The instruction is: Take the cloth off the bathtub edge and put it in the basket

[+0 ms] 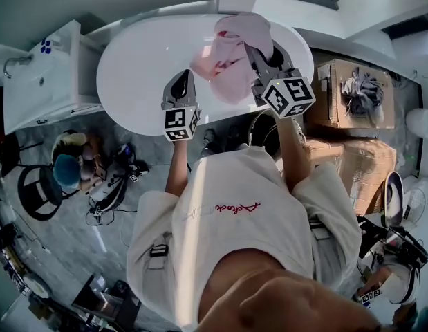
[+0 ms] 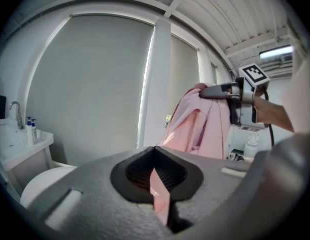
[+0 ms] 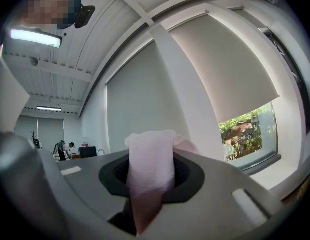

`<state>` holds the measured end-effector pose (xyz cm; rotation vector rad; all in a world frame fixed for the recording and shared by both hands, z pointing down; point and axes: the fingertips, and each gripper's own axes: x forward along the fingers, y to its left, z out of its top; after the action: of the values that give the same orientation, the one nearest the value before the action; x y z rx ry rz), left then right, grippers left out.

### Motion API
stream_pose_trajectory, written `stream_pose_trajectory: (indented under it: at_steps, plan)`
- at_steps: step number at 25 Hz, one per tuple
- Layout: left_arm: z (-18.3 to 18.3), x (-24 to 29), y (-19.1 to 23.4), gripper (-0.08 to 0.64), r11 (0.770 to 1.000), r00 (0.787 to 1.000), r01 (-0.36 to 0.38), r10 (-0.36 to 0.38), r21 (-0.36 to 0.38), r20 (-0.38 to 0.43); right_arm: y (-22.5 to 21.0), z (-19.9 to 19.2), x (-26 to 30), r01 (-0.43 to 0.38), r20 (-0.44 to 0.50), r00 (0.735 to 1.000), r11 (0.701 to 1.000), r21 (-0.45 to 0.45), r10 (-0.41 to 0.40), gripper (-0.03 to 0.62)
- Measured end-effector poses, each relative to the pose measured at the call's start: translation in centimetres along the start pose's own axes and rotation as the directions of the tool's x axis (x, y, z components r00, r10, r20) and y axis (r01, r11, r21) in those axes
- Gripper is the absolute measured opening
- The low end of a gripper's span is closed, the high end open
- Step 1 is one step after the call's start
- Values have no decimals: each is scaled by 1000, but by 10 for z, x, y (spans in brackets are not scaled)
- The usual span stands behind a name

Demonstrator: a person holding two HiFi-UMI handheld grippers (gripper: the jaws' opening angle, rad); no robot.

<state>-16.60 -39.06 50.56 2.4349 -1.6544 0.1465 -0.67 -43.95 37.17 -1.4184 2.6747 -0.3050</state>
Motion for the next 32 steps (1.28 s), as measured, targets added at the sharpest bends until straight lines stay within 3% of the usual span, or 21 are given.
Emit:
stream_pose_trajectory:
  at_steps: [10, 15, 18, 21, 25, 29, 32]
  plan:
    - [38, 13, -22, 2, 995, 996, 74, -77, 71, 51, -8, 86, -31, 57, 153, 987, 997, -49, -48, 103]
    - [44, 24, -41, 2, 986, 987, 152, -156, 63, 50, -12, 124, -62, 115, 218, 971, 992, -48, -102, 103]
    - [45, 34, -79, 2, 969, 970, 235, -239, 77, 46, -22, 154, -110, 175, 276, 948, 984, -44, -156, 102]
    - [42, 46, -131, 2, 939, 941, 333, -337, 88, 37, -36, 180, -167, 259, 331, 916, 964, -58, -226, 102]
    - [37, 68, -155, 2, 890, 893, 446, -449, 95, 12, -36, 194, -193, 368, 366, 876, 926, -82, -315, 103]
    - [33, 76, -210, 2, 818, 823, 566, -569, 101, 2, -39, 202, -250, 487, 394, 820, 868, -99, -415, 103]
    - [26, 74, -260, 2, 745, 752, 657, -659, 116, -22, -42, 201, -298, 587, 407, 760, 804, -96, -506, 103]
